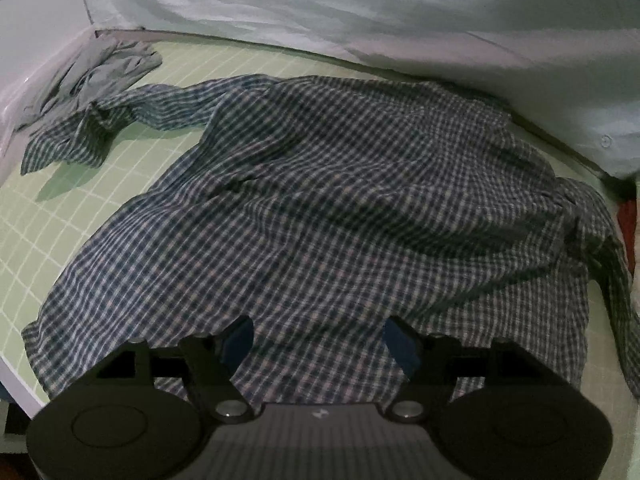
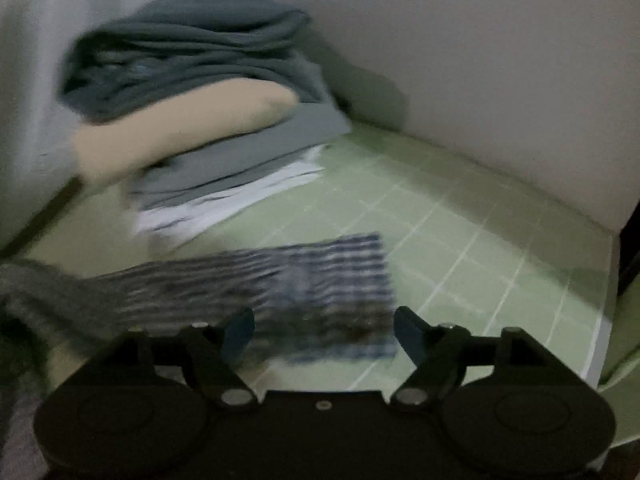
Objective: Fold clothes
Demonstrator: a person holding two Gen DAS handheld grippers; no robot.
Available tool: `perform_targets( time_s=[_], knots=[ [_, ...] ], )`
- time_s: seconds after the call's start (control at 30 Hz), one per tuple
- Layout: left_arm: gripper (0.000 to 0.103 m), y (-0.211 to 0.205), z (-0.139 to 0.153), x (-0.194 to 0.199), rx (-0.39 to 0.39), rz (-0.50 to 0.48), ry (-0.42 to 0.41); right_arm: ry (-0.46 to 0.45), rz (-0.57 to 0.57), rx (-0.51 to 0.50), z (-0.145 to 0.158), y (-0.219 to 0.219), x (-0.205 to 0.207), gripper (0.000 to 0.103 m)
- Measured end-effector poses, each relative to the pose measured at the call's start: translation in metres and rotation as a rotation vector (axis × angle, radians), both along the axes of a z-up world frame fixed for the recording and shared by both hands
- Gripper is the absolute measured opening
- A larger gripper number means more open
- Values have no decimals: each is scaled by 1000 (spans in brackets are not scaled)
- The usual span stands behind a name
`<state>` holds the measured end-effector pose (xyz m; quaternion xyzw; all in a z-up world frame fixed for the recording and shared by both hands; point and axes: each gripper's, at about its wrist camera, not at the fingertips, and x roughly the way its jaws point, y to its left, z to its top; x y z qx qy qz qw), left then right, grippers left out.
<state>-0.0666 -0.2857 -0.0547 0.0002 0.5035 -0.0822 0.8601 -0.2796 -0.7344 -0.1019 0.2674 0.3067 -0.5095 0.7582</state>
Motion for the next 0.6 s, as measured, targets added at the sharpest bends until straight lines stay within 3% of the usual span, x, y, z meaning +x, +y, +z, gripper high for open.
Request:
perform_targets(
  time_s=[0.17,0.3,0.4,0.6],
  knots=[
    [75,-1,2,-5,9,2,-9,115,8,8,-19,-15,9,77],
    [75,10,1,-10,15,22,-3,161,10,-25,-18,-19,0,75],
    [75,22,-1,-12,18,37,15,248,-13,-83,-16,-30,-3,65],
    [75,51,1,-8,27,41,30,362,-45,-127,-18,-61,5,65]
  ],
)
